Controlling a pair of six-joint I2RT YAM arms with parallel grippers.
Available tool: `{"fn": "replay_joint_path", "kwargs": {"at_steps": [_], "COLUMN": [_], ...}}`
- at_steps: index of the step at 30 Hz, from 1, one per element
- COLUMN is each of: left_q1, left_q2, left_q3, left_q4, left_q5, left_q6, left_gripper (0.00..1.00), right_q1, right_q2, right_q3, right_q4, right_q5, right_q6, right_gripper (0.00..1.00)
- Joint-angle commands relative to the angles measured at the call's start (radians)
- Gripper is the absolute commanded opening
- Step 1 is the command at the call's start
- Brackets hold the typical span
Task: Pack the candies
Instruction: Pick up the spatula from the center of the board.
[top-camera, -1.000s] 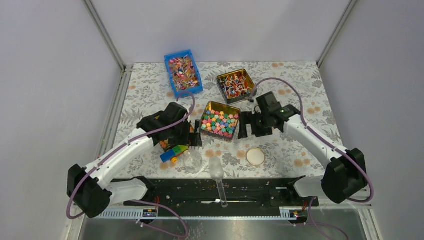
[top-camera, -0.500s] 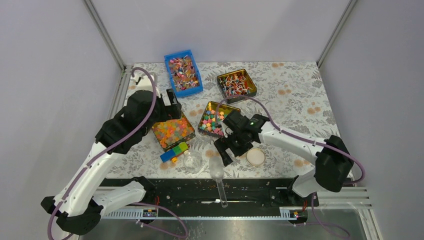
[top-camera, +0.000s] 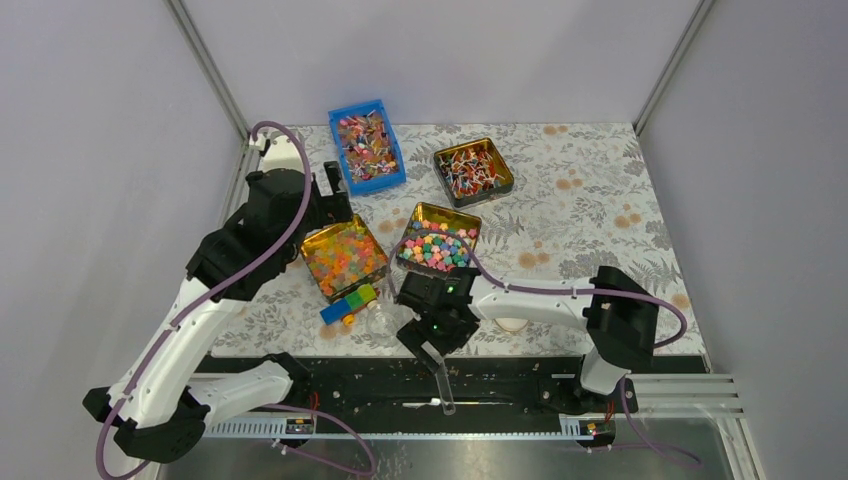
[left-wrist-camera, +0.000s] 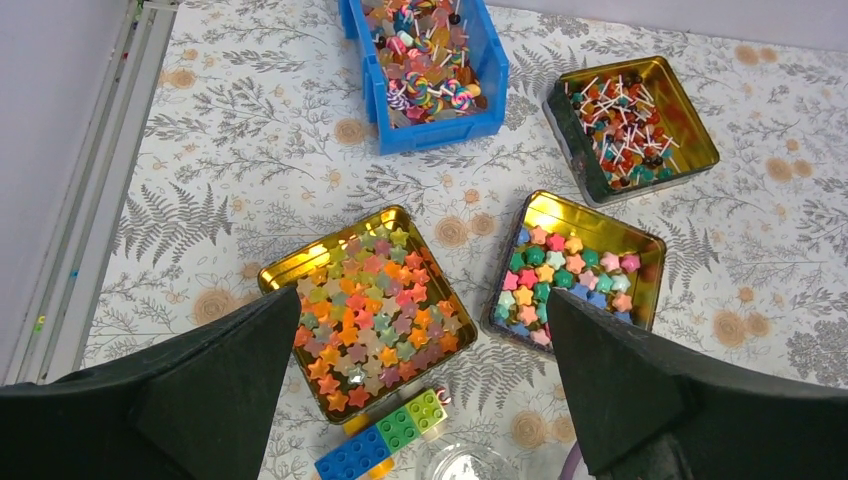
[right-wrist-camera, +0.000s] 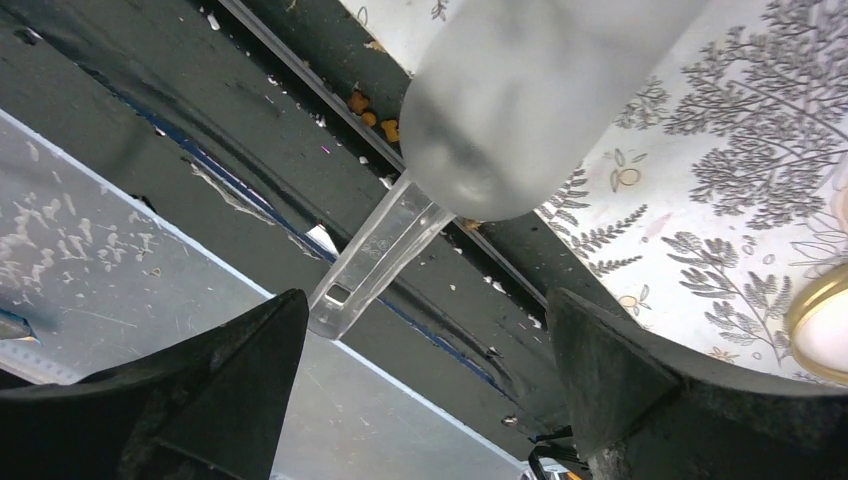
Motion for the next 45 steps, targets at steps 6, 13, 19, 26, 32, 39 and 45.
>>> {"fn": "replay_joint_path", "kwargs": {"at_steps": [6,13,19,26,32,39,45], "left_q1": [0.008,0.013,0.017,0.021,0.025,0.036,0.097], "left_q2": [-0.046,-0.066,-0.041,-0.028,-0.031,-0.035,-0.001], "left_q3": [-0.062,-0.042,0.022,0.09,0.129,0.066,-0.037], "left_q4": [-0.017,-0.064,-0.091,-0.105,-0.136,-0.149,-0.106], "left_q5": [0.083,0.149,0.175,0.193,0.195,0.244,0.464], "left_q6": [-0.008,-0.084,-0.111,-0.124,-0.109,-0.111,-0.132], "left_gripper": [0.99,0.99,0.99,0.99,0.99,0.99,0.99], "right_q1": [0.036,0.068,0.106,0.109,0.107,-0.03,-0.235], "right_q2": [0.046,0.105,0.155,0.113,0.025,-0.081,-0.165], "right_q3": [-0.022,-0.039,-0.106,-0.166,-0.074,0.019,0.152], "right_q4": [0.044,0.055,0.12,0.132,-0.044,-0.208,-0.208], "right_q5": [0.038,0.072,0.126,0.191,0.268,0.301,0.139], "right_q6": [0.141,0.113,0.151,0.169,0.122,0.058,-0.004], "right_gripper": [0.94,0.84,0.65,0.17,0.0,0.0,0.0]}}
